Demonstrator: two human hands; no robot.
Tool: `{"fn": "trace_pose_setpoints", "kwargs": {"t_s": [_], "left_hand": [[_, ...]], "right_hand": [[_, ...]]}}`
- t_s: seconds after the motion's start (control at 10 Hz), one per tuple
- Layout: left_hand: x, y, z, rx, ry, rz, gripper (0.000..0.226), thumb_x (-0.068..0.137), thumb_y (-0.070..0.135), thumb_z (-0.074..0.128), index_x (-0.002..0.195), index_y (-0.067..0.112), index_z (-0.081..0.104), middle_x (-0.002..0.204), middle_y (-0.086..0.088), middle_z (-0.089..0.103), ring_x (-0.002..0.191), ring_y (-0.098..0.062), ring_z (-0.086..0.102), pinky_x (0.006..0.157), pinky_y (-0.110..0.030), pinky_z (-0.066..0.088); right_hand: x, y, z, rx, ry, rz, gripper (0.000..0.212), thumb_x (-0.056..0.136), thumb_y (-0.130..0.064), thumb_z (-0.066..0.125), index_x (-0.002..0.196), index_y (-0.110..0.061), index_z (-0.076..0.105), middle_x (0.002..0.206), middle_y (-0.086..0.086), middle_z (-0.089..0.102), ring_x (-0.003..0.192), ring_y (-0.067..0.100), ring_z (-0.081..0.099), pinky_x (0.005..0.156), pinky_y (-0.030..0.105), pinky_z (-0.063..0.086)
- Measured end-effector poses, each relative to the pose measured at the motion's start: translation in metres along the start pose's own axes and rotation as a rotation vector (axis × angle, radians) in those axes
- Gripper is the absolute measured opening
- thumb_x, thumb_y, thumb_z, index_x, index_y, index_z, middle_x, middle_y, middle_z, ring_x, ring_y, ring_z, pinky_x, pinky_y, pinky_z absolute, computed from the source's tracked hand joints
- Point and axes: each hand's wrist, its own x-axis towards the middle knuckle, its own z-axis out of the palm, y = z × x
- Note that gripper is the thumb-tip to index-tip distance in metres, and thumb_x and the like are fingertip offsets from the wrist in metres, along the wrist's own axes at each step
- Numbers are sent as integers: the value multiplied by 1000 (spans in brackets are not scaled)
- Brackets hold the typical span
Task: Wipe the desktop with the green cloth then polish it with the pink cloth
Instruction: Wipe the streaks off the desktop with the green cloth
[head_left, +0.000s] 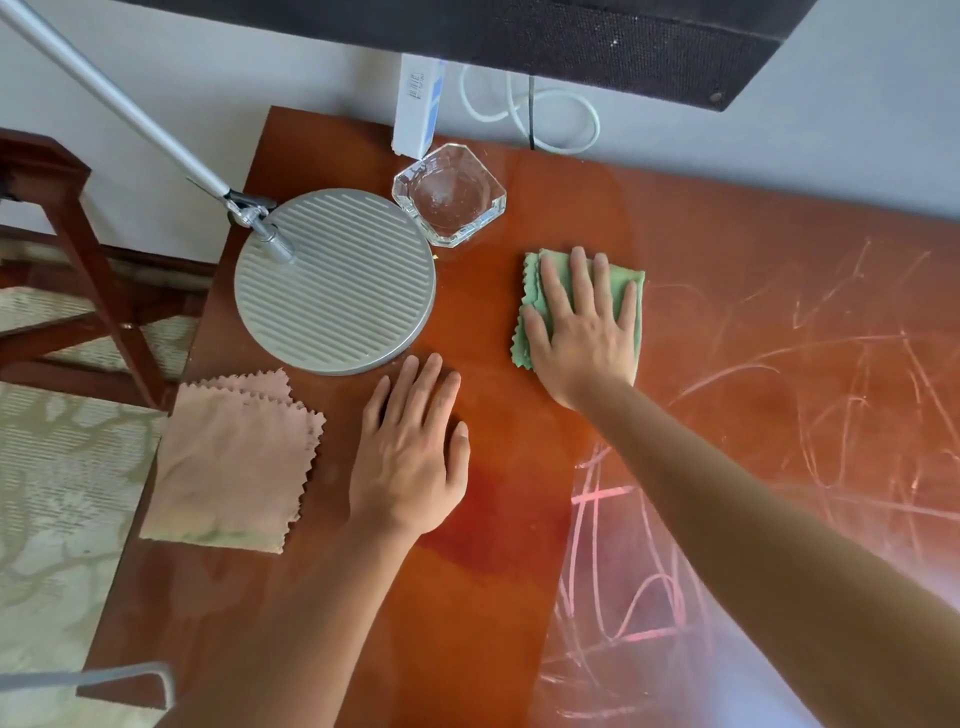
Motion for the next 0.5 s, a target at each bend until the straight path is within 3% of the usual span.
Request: {"fn": "trace_pose_setpoints", "kwargs": {"t_s": [0.2, 0.5], "left_hand": [[0, -1, 1, 4, 1, 3, 53, 102, 36, 38, 148, 12, 49, 160, -11, 39, 152, -28, 28, 123, -50, 23], [0, -1, 1, -3, 17, 5, 52, 101, 35, 40, 147, 11, 49, 160, -11, 40, 152, -29, 29, 122, -51, 25]], "right_hand": [[8, 12, 0, -21, -18, 21, 66, 98, -63, 5, 158, -37, 1, 168, -1, 1, 153, 22, -9, 121, 51, -9], [124, 26, -21, 3, -27, 142, 68, 96, -60, 8, 159, -34, 1, 168, 3, -2, 153, 25, -10, 121, 54, -7]]}}
